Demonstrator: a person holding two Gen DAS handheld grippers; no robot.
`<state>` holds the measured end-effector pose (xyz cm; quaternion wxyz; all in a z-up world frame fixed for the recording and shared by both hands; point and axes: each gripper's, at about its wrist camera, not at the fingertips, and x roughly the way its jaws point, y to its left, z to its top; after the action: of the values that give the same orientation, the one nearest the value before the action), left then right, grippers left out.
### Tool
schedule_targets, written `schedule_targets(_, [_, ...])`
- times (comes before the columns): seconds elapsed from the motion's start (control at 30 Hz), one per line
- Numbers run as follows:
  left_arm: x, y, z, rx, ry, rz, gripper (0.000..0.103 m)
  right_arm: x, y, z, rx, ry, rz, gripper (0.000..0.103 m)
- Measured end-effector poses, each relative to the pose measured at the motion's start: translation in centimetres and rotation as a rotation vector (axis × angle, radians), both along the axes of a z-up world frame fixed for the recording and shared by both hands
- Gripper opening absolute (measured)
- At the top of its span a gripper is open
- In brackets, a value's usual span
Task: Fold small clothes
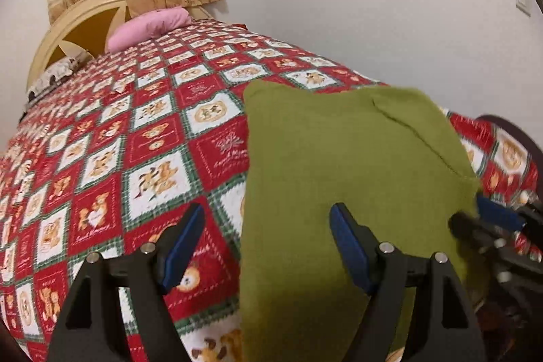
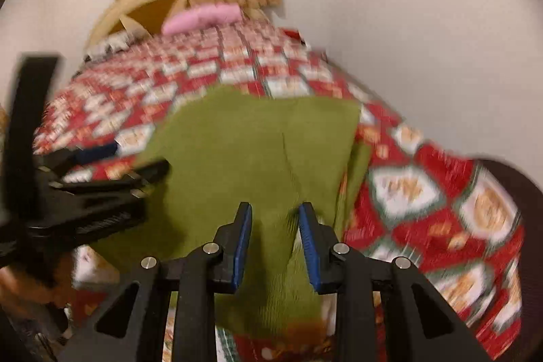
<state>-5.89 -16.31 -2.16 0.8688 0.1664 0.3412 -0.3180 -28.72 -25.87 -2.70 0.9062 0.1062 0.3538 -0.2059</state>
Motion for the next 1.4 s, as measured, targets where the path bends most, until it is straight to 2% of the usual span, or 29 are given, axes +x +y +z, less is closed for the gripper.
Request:
schedule_targets(0.03, [-0.2,0.1,-0.2,0.003,-0.011,-0.003,0.080,0.0,-0.3,-0.9,0.019,0.017,-0.017,0.029])
schedule_targets(0.13, [-0.7,0.5,-0.7,0.007,-0.035,0.002,0.080,-0.8,0.2,-1.7,-0.007,-0.023,-0.051,0.029])
schedule_targets(0.23, [-1.6,1.1,-1.1,0.012,-0.039,0.001,0.080,-0.4,1.5,-1.8,-0.095,0.029,-0.062,0.029])
schedule_targets(0.47, [-3.2,3.1,-1.1,0.023,-0.005,-0.017,0.080,-3.9,3.8,-1.9,-0.050,-0.033,-0.160,0.030])
schedule_targets(0.57, [-4.1,4.0,-0.8,0.027,-0.016,-0.025,0.080,-5.8,5.4,-0.8,-0.080,-0.063,-0.172,0.031])
schedule_targets(0.6, [-4.5,4.4,-0.6,0.024,-0.018,-0.027,0.081,-6.3,5.8,-0.4,-0.093,-0.069,-0.180,0.035])
schedule_targets(0.67, [-5.2,5.1,-0.2,0.014,-0.012,-0.034,0.085,-7.5,6.7,0.7,-0.117,-0.079,-0.209,0.056])
schedule_targets(0.7, [-5.5,5.4,-0.1,0.010,-0.013,-0.037,0.088,-8.0,7.0,1.1,-0.123,-0.090,-0.221,0.071])
schedule_targets(0.73, [-6.0,5.8,0.1,0.006,-0.021,-0.041,0.088,-8.6,7.4,1.7,-0.131,-0.108,-0.231,0.075])
schedule_targets(0.87, [-7.4,6.7,0.8,0.012,-0.067,-0.054,0.090,-9.5,8.7,3.0,-0.161,-0.138,-0.270,0.075])
schedule_targets(1.0, [-8.6,7.9,2.2,-0.017,-0.113,-0.050,0.103,-9.8,9.7,3.8,-0.200,-0.162,-0.294,0.075])
schedule_targets(1.07, [-9.0,8.5,2.8,-0.029,-0.137,-0.042,0.103,-9.9,10.1,4.1,-0.225,-0.169,-0.312,0.075])
schedule_targets(1.27, [-9.2,8.5,2.0,0.038,-0.135,-0.017,0.103,-9.9,10.3,4.4,-0.241,-0.122,-0.361,0.075])
schedule_targets(1.4, [-9.6,9.1,1.8,0.072,-0.144,-0.013,0.103,-10.4,9.9,4.5,-0.208,-0.105,-0.403,0.076])
